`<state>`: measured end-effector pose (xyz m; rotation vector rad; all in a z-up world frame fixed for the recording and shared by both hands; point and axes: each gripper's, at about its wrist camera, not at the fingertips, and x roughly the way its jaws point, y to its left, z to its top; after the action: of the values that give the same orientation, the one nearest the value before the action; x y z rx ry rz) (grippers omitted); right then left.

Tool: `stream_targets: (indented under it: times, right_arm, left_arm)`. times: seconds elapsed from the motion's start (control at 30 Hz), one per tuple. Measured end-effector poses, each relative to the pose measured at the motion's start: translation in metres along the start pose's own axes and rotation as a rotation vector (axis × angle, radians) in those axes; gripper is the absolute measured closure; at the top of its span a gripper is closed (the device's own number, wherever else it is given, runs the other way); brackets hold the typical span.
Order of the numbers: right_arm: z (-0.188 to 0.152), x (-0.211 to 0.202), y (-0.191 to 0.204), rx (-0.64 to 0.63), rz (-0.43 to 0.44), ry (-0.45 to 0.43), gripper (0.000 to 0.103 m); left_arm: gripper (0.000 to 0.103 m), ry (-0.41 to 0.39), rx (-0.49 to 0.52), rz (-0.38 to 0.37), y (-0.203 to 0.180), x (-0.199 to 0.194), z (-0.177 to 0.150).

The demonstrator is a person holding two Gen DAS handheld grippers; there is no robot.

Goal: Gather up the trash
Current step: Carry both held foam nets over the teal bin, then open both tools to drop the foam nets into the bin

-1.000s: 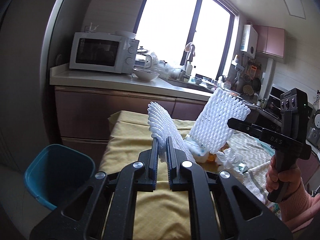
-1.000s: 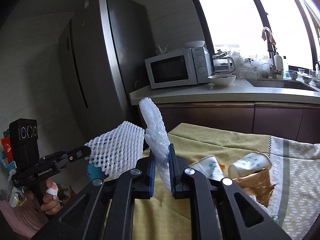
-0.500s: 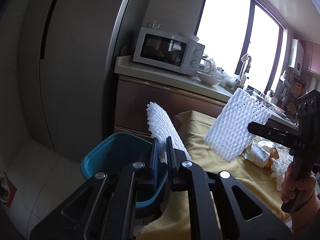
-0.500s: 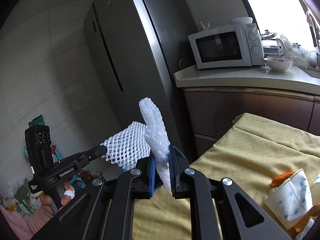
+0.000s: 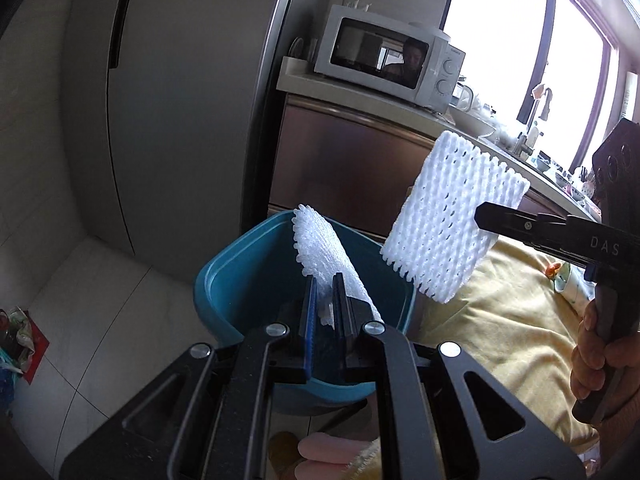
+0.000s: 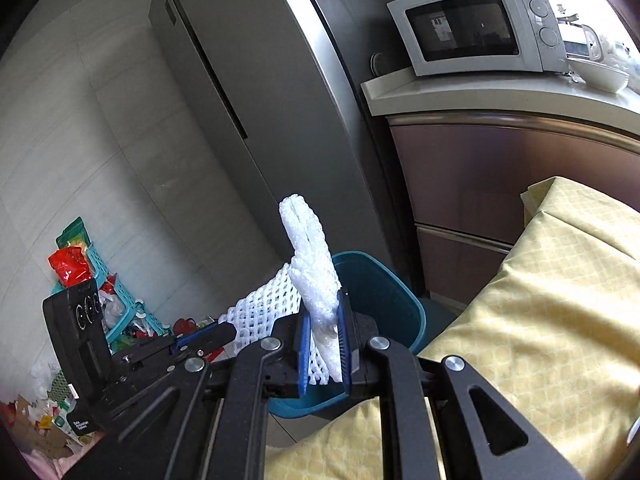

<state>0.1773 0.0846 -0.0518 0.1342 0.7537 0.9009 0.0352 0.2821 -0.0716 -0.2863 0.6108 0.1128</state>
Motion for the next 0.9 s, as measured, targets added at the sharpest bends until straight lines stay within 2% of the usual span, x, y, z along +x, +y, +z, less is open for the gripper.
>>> stream_targets:
  times: [0.27, 0.33, 0.43, 0.5, 0.7, 0.9]
  right_arm:
    - [-0.004, 0.048, 0.004, -0.006, -0.051, 0.111, 0.09]
    - [-0.006, 0.054, 0.002, 0.003, -0.057, 0.136, 0.087]
    - [-0.005, 0.053, 0.001, 0.009, -0.071, 0.127, 0.084]
    - [-0.007, 0.053, 0.001, 0.012, -0.075, 0.127, 0.078]
    - [-0.014, 0.047, -0.006, 0.025, -0.081, 0.118, 0.077]
    - [-0.017, 0.014, -0.007, 0.013, -0.076, 0.069, 0.076]
  left_arm:
    - [0.093, 0.071, -0.015, 0.017, 0.001, 0.031, -0.012]
    - [0.09, 0.086, -0.017, 0.013, 0.0, 0.038, -0.015]
    - [0.087, 0.097, -0.018, 0.009, -0.002, 0.044, -0.018]
    - [0.083, 0.099, -0.019, 0.008, -0.003, 0.047, -0.018]
    - [0.08, 0.066, -0.022, -0.013, -0.004, 0.035, -0.02]
    - [0.074, 0.007, 0.008, -0.054, -0.022, 0.012, -0.011]
